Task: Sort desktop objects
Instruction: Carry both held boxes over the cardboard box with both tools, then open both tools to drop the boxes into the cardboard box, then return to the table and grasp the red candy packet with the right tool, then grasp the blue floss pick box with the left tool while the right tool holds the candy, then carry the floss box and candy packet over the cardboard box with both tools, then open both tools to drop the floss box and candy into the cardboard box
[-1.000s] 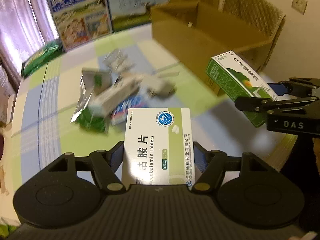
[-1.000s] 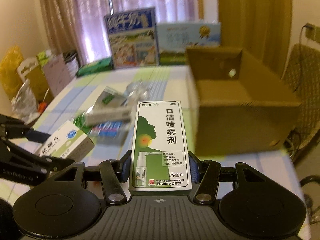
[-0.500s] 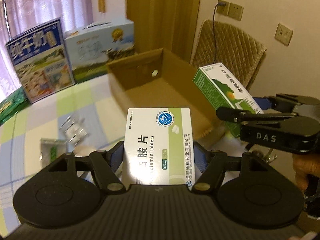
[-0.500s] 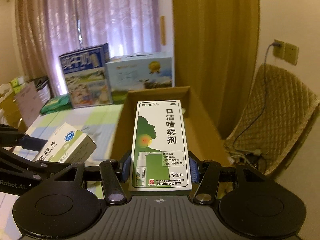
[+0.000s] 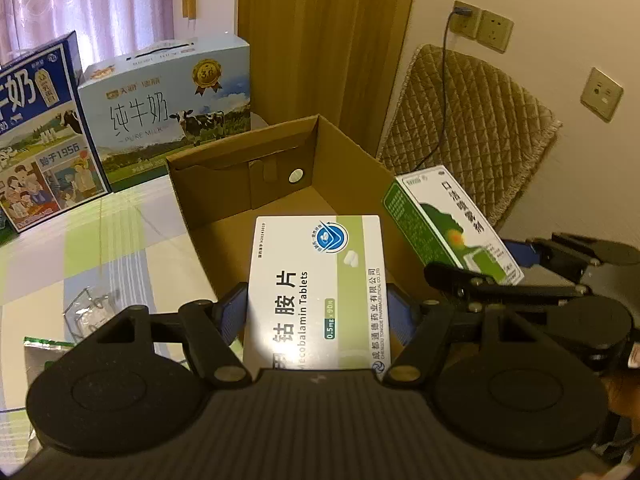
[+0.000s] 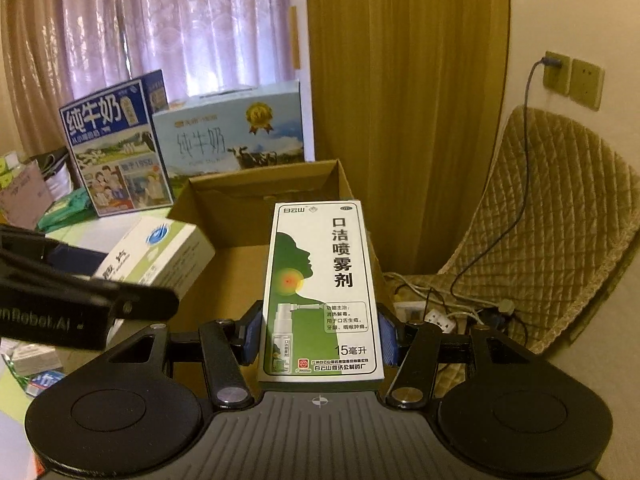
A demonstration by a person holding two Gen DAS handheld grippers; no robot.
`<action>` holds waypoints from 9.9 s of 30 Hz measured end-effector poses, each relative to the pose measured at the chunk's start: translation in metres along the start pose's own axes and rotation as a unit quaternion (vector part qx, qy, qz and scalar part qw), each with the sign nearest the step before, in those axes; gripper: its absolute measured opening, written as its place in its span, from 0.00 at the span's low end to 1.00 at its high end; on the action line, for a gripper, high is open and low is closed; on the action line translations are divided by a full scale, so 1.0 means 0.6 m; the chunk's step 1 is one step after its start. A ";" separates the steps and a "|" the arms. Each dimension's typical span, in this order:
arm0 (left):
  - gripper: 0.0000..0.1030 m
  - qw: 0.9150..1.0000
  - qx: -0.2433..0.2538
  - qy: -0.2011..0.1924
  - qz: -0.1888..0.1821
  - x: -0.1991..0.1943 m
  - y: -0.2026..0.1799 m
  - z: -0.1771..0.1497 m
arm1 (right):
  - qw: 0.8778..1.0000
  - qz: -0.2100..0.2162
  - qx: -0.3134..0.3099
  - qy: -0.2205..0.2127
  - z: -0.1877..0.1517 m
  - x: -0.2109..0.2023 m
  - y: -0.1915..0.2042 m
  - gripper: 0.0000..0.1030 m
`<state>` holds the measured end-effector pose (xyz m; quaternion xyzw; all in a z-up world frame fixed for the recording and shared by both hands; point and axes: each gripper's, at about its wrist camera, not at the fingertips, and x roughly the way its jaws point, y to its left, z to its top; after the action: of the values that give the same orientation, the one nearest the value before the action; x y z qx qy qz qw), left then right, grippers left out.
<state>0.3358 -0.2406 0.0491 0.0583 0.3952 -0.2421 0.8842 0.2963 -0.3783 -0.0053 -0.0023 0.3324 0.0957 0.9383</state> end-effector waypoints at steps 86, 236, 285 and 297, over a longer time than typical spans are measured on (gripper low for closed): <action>0.96 0.976 -0.177 -0.003 0.128 -0.256 0.331 -0.406 | 0.970 0.185 -0.130 0.083 -0.287 -0.018 0.404 0.98; 0.82 0.983 -0.116 -0.033 0.138 -0.201 0.176 -0.412 | 0.998 0.022 -0.052 0.000 -0.267 -0.069 0.305 0.40; 0.82 0.997 0.004 -0.074 0.002 -0.037 -0.029 -0.103 | 0.999 -0.026 0.014 -0.039 -0.030 -0.053 0.001 0.40; 0.85 0.996 -0.008 -0.083 0.021 -0.058 0.002 -0.124 | 0.999 -0.020 0.021 -0.031 -0.036 -0.038 -0.007 0.40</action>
<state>0.2667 -0.2047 0.0237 0.0397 0.3207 -0.2242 0.9194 0.2664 -0.3882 -0.0084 0.0137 0.3048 0.0700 0.9497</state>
